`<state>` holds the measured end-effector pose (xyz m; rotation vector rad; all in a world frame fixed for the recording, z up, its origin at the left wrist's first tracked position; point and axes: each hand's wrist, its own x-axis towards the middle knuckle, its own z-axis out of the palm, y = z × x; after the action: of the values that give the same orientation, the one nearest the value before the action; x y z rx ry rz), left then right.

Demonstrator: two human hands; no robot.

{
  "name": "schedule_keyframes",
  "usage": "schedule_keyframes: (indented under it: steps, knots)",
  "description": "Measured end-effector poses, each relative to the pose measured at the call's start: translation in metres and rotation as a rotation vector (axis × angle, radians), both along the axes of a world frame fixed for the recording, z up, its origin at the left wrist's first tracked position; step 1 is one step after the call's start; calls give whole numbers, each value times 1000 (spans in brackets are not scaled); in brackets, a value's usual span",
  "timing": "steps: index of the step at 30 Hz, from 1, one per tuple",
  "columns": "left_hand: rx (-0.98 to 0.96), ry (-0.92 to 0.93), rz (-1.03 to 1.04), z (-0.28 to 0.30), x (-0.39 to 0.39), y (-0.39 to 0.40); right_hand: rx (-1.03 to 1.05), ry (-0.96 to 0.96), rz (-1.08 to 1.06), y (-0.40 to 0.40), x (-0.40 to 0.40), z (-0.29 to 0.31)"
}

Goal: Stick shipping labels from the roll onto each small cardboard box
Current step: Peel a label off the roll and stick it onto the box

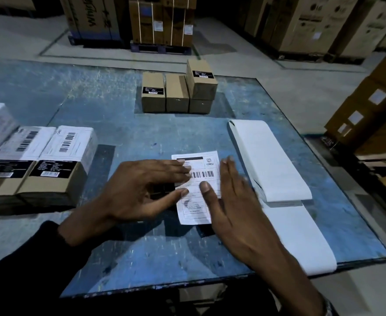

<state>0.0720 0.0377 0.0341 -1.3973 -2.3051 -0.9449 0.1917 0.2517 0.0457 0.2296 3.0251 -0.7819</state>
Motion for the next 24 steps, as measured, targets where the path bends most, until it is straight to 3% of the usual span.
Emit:
schedule_keyframes:
  steps: [4, 8, 12, 18, 21, 24]
  knots:
    - [156, -116, -1, -2, 2, 2, -37, 139, -84, -6, 5, 24]
    - [223, -71, 53, -7, 5, 1, -70, 110, 133, -40, -6, 39]
    - [176, 18, 91, -11, 2, -13, 60, 46, 240, -52, -18, 15]
    - [141, -15, 50, -6, -1, -19, 146, -69, 135, -3, -5, 4]
    - [139, -33, 55, -4, -1, -18, 36, -150, 52, 10, 4, 11]
    - [161, -22, 66, -3, 0, -17, -81, -17, -164, 7, 9, 30]
